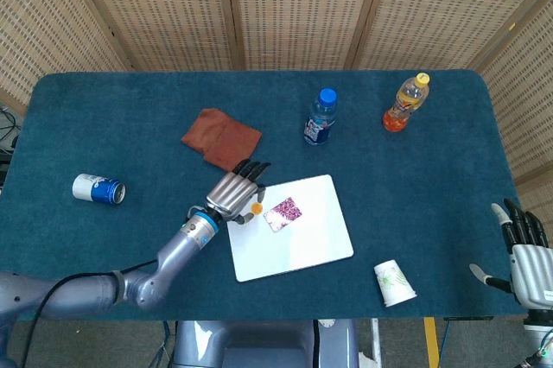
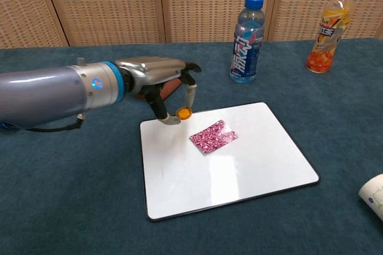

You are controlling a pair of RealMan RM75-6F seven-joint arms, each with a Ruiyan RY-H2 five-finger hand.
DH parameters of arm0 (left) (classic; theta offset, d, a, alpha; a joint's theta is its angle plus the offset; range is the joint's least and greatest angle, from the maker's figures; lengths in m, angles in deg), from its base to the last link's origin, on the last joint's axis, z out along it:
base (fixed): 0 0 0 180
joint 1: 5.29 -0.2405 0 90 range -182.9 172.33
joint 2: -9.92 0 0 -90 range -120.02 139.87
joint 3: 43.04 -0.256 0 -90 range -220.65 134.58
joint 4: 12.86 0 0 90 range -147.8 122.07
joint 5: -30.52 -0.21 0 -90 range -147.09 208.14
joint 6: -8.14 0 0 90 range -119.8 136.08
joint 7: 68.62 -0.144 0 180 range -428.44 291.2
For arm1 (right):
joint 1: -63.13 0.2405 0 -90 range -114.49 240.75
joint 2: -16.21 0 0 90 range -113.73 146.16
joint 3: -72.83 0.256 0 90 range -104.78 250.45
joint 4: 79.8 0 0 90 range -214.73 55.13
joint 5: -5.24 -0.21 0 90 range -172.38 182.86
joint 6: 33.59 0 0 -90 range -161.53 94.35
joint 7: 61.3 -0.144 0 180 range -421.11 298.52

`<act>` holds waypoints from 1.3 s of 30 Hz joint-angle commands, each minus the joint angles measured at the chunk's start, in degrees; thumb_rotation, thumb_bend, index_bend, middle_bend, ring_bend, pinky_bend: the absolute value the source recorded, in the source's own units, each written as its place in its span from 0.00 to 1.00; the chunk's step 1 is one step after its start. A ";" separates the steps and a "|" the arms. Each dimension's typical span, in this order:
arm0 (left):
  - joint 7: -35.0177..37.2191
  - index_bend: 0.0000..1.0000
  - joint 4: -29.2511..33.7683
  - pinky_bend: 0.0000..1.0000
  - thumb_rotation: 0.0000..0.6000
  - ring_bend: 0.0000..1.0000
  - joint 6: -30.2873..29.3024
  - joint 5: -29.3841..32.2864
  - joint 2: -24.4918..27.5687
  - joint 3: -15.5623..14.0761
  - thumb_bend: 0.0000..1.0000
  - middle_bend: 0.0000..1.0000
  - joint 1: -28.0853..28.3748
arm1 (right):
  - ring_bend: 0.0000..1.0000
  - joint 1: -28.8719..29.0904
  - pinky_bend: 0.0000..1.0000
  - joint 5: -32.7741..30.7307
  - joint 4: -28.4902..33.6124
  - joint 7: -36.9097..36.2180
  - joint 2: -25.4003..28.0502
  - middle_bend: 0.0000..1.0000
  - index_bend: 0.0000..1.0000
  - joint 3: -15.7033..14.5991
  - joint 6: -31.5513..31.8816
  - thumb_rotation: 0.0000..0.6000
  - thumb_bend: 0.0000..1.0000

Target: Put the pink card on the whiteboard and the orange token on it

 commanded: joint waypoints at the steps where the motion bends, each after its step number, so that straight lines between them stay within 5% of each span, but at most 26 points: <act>1: -2.30 0.61 -2.43 0.00 1.00 0.00 0.09 3.27 -3.09 0.35 0.33 0.00 2.61 | 0.00 0.03 0.00 -0.06 -0.01 -0.10 0.03 0.00 0.03 0.02 -0.08 1.00 0.05; 12: -4.41 0.57 -8.63 0.00 1.00 0.00 -0.28 8.66 -8.36 0.33 0.32 0.00 6.73 | 0.00 0.11 0.00 -0.25 0.11 -0.92 0.27 0.00 0.03 0.02 -0.47 1.00 0.05; 20: -4.74 0.17 -10.93 0.00 1.00 0.00 0.11 10.92 -10.26 -0.12 0.29 0.00 8.11 | 0.00 0.13 0.00 -0.59 0.37 -0.75 0.36 0.00 0.03 0.11 -0.67 1.00 0.05; 26: -4.01 0.02 -10.64 0.00 1.00 0.00 -0.01 11.03 -10.21 -0.39 0.24 0.00 8.31 | 0.00 0.13 0.00 -0.63 0.40 -0.84 0.40 0.00 0.03 0.11 -0.71 1.00 0.05; 32: -1.23 0.00 -5.34 0.00 1.00 0.00 -2.39 8.02 -6.24 -0.28 0.23 0.00 6.36 | 0.00 0.11 0.00 -0.70 0.39 -0.95 0.44 0.00 0.03 0.13 -0.73 1.00 0.05; 39: 4.29 0.00 7.65 0.00 1.00 0.00 -10.43 -2.85 6.60 -2.64 0.17 0.00 -1.20 | 0.00 -0.01 0.00 -0.57 0.35 -0.80 0.36 0.00 0.03 0.11 -0.43 1.00 0.05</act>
